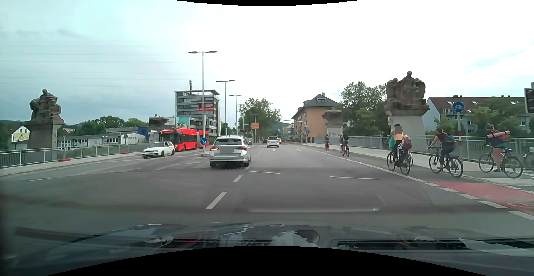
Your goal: Follow the waypoints while adhering to traffic rules and regulations
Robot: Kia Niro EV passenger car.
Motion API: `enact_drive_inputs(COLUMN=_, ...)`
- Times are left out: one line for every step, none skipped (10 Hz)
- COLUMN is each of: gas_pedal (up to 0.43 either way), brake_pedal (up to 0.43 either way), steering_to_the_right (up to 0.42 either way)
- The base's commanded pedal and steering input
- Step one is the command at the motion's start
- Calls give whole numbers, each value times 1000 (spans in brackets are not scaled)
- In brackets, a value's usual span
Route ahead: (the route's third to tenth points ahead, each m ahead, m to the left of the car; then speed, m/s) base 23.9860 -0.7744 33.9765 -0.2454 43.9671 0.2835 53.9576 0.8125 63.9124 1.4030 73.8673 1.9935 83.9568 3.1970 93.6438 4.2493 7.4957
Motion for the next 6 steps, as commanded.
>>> enact_drive_inputs(gas_pedal=189, brake_pedal=0, steering_to_the_right=-14)
enact_drive_inputs(gas_pedal=189, brake_pedal=0, steering_to_the_right=-18)
enact_drive_inputs(gas_pedal=189, brake_pedal=0, steering_to_the_right=-18)
enact_drive_inputs(gas_pedal=177, brake_pedal=0, steering_to_the_right=-18)
enact_drive_inputs(gas_pedal=177, brake_pedal=0, steering_to_the_right=-19)
enact_drive_inputs(gas_pedal=177, brake_pedal=0, steering_to_the_right=-18)
